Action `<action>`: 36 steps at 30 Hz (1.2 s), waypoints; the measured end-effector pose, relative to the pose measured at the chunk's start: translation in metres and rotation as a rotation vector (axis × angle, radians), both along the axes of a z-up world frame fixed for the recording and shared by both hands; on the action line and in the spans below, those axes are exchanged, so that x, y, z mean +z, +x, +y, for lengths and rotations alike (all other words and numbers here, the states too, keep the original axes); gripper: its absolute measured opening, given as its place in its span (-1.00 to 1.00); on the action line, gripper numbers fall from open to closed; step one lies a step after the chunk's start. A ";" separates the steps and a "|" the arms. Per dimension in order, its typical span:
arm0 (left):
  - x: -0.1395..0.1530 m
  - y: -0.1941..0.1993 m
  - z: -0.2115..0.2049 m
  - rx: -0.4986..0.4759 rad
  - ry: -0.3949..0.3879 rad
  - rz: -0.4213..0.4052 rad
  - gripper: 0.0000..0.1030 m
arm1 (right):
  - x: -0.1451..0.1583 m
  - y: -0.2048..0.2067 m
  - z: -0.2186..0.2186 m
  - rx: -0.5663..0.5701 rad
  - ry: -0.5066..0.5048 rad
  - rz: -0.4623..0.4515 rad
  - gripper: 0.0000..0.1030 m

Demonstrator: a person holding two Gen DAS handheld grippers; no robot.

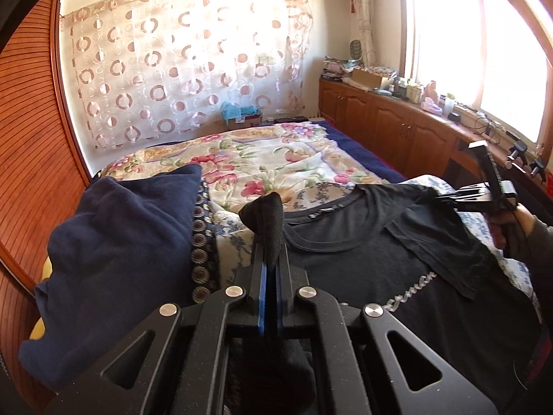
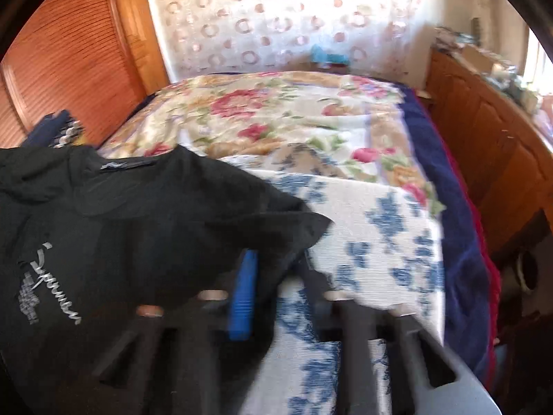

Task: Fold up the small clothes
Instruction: 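Grasp the shirt edge with the left gripper while the right gripper grasps too, then lift the shirt with both grippers and fold it over in half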

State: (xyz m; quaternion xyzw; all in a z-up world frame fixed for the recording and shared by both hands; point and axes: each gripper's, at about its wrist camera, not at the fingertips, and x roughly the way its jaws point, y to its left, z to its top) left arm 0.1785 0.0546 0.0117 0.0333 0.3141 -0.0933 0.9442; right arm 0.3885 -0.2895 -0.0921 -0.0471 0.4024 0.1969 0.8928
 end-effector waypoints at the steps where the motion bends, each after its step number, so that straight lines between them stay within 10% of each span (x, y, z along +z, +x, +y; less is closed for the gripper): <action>1: 0.002 -0.005 -0.001 -0.004 -0.006 -0.005 -0.91 | 0.001 -0.004 0.004 0.016 -0.008 -0.001 -0.89; 13: 0.032 -0.119 0.002 -0.012 -0.052 -0.109 -0.91 | 0.061 -0.149 -0.015 0.068 0.079 -0.222 -0.90; 24: 0.011 -0.213 0.025 0.049 -0.083 -0.104 -0.91 | 0.049 -0.303 -0.057 0.090 0.071 -0.207 -0.90; 36: -0.019 -0.258 0.040 0.115 -0.087 -0.039 -0.91 | 0.048 -0.354 -0.072 0.087 0.080 -0.188 -0.90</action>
